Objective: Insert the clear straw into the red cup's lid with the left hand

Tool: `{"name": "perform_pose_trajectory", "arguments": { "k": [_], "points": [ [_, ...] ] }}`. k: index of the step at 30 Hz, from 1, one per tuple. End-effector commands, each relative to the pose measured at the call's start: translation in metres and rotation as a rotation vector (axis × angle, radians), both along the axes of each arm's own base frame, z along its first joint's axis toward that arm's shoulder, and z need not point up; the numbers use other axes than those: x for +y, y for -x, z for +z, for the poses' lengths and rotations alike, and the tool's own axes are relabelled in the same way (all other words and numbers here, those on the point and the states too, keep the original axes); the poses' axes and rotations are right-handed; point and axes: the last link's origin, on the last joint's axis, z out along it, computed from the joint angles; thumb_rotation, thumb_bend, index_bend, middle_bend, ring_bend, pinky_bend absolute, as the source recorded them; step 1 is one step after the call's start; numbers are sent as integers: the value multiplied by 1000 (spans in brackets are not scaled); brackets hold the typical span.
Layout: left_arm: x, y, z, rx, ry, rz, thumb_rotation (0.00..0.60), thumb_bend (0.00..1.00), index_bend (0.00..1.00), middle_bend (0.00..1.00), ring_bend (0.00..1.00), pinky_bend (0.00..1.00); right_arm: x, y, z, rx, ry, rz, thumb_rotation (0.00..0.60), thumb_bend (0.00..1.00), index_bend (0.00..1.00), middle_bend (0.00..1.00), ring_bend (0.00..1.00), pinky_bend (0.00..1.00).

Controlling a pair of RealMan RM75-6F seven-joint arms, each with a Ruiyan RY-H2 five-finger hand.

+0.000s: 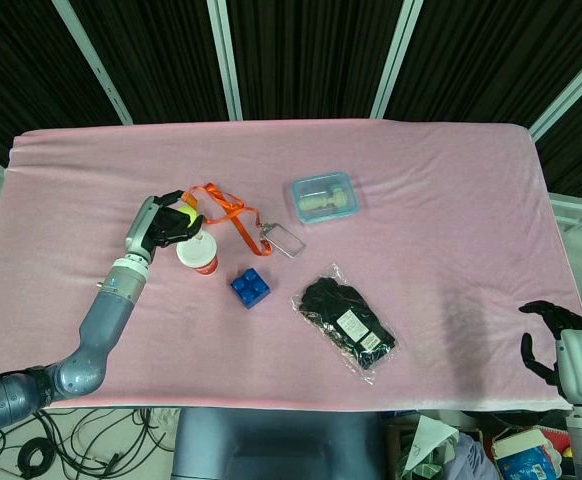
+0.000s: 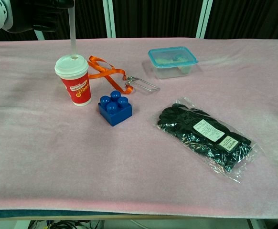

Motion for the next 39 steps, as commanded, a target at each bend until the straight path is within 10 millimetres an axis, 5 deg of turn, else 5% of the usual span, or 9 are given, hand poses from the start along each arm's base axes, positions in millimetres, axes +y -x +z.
{"name": "perform_pose_trajectory", "arguments": {
  "k": [1, 25, 31, 39],
  "points": [
    [0, 0, -1, 1, 1, -2, 600, 420, 599, 1000, 1000, 1000, 0, 0, 0, -1, 0, 0, 600, 503, 335, 277, 266, 254],
    [2, 3, -5, 15, 10, -4, 600, 411, 584, 1000, 1000, 1000, 0, -1, 1, -2, 6, 10, 600, 504, 335, 278, 266, 246],
    [0, 3, -7, 16, 14, -6, 600, 316, 521, 1000, 1000, 1000, 0, 0, 1, -6, 9, 9, 600, 505, 335, 278, 266, 246],
    [0, 5, -5, 17, 10, -7, 600, 306, 503, 1000, 1000, 1000, 0, 0, 1, -11, 12, 8, 600, 505, 335, 277, 266, 246]
  ]
}}
